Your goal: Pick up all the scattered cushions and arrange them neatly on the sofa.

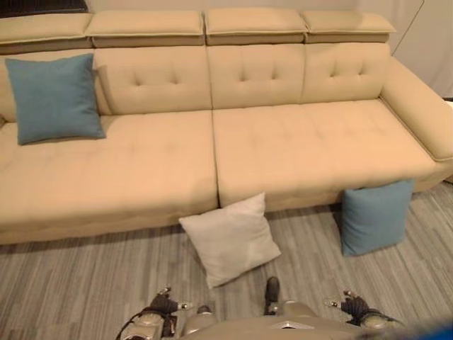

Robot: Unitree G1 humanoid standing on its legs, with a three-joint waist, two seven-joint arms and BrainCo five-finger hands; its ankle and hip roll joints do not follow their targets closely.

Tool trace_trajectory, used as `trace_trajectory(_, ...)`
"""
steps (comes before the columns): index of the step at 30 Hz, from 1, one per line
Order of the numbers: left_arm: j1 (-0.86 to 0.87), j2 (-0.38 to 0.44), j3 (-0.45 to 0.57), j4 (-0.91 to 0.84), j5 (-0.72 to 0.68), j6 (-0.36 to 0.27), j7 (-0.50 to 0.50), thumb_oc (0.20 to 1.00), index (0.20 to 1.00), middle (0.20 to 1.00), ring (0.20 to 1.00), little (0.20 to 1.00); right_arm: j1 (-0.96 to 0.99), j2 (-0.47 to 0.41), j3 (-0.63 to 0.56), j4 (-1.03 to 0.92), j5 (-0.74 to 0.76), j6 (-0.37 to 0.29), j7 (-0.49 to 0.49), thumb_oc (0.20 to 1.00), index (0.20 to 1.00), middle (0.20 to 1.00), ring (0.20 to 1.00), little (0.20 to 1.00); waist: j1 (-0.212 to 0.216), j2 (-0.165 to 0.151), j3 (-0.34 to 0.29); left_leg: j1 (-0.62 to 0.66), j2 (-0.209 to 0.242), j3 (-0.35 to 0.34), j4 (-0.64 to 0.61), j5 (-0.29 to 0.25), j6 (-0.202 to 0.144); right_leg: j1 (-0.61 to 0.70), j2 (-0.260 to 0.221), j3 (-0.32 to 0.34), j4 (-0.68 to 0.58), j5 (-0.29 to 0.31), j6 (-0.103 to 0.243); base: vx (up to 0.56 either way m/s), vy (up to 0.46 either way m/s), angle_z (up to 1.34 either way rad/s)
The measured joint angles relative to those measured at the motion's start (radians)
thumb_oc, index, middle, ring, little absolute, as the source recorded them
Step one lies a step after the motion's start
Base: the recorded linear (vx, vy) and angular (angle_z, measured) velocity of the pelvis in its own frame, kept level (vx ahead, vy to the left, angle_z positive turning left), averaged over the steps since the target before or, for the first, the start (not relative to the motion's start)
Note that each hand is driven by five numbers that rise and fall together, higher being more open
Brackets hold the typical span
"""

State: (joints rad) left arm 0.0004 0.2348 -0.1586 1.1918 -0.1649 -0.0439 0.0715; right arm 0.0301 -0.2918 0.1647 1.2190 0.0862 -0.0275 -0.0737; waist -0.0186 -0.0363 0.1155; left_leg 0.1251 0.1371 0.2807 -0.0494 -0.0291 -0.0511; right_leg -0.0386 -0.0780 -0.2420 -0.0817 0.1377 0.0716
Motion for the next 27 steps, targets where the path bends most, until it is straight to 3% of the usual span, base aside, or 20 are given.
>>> trace_trajectory(3,-0.007,-0.014,0.0,-0.015,0.0,0.0,0.0,1.0,1.0,1.0,1.0,1.0,0.011,-0.001,0.0,-0.002,0.0,0.0,-0.001,1.0,1.0,1.0,1.0,1.0,0.003,0.016,-0.016,0.008,0.001,-0.001,0.002,0.0,-0.011,0.018,-0.001,-0.017,-0.009,0.003,0.0,0.01,0.057,0.12)
trace_trajectory(11,-0.013,-0.011,0.0,-0.032,0.0,-0.002,0.0,1.0,1.0,1.0,1.0,1.0,-0.005,-0.002,0.0,-0.002,-0.002,0.0,-0.006,1.0,1.0,1.0,1.0,1.0,0.013,0.003,-0.018,-0.002,-0.018,-0.014,0.006,-0.001,-0.013,0.009,-0.024,-0.02,0.007,0.002,0.003,-0.01,0.099,0.05)
trace_trajectory(14,-0.018,-0.003,0.0,-0.029,0.0,-0.002,0.0,1.0,1.0,1.0,1.0,1.0,-0.021,-0.001,0.001,0.002,-0.004,0.001,-0.008,1.0,1.0,1.0,1.0,1.0,0.026,-0.015,-0.006,-0.009,-0.047,-0.014,0.015,-0.003,-0.008,-0.027,-0.051,-0.016,0.064,-0.015,0.002,-0.01,0.146,-0.03)
trace_trajectory(18,-0.031,0.028,0.0,-0.029,-0.007,-0.003,0.001,1.0,1.0,1.0,1.0,1.0,-0.034,0.006,0.003,0.001,-0.013,0.002,-0.009,1.0,1.0,1.0,1.0,1.0,0.035,-0.061,0.021,-0.034,-0.081,-0.02,0.031,-0.012,0.018,-0.08,-0.103,-0.009,0.153,-0.055,0.048,0.01,0.15,0.09)
trace_trajectory(20,-0.027,0.051,0.0,-0.024,-0.011,-0.003,0.001,1.0,1.0,1.0,1.0,1.0,-0.037,0.012,0.008,-0.005,-0.013,0.003,-0.008,1.0,1.0,1.0,1.0,1.0,0.04,-0.086,0.036,-0.045,-0.1,-0.027,0.06,-0.034,0.043,-0.088,-0.13,0.025,0.183,-0.062,0.062,0.06,0.079,0.09)
trace_trajectory(22,-0.023,0.063,0.0,-0.019,-0.011,-0.003,0.001,1.0,1.0,1.0,1.0,1.0,-0.03,0.019,0.013,-0.006,-0.013,0.003,-0.007,1.0,1.0,1.0,1.0,1.0,0.034,-0.089,0.034,-0.049,-0.107,-0.045,0.063,-0.038,0.049,-0.086,-0.128,0.054,0.195,-0.071,0.082,0.1,0.016,0.23)
trace_trajectory(27,-0.042,0.066,-0.003,-0.019,-0.011,-0.005,0.002,1.0,1.0,1.0,1.0,1.0,-0.035,0.017,0.052,-0.02,-0.021,0.002,-0.006,1.0,1.0,1.0,1.0,1.0,0.022,-0.083,0.022,-0.057,-0.103,-0.13,0.06,-0.018,0.045,-0.031,-0.086,0.15,0.152,-0.085,0.061,0.11,-0.07,0.48)
